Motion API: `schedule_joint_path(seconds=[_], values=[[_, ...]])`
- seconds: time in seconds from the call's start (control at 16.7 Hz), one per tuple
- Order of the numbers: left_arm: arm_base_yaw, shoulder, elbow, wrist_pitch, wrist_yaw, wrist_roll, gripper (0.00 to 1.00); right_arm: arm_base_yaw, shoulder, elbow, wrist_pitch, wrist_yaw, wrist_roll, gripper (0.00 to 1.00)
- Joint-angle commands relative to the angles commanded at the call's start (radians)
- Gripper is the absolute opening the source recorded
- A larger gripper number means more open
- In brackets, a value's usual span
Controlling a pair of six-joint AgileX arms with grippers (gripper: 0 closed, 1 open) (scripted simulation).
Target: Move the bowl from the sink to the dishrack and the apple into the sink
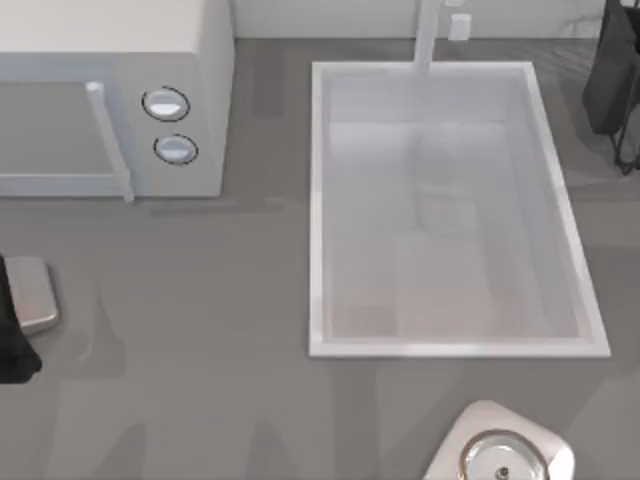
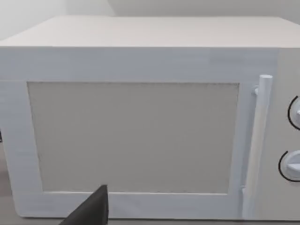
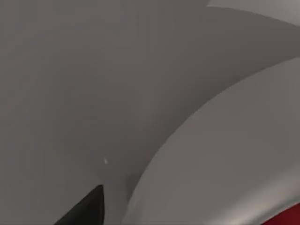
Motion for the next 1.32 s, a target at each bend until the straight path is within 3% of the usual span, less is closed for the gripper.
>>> schedule_joint_path(seconds=[0.42,1.2,1.32], values=[[0.000,0.000,0.000,0.000,0.000,0.000,1.00,-0.001,0.031,-0.045,0.078,0.004,0.001,1.00],[0.000,0.000,0.000,0.000,0.000,0.000,1.00,-0.001,0.031,-0.045,0.078,0.004,0.001,0.02],[0.000,0.000,0.000,0.000,0.000,0.000,1.00,-0.001,0.031,-0.045,0.078,0.004,0.001,0.00]])
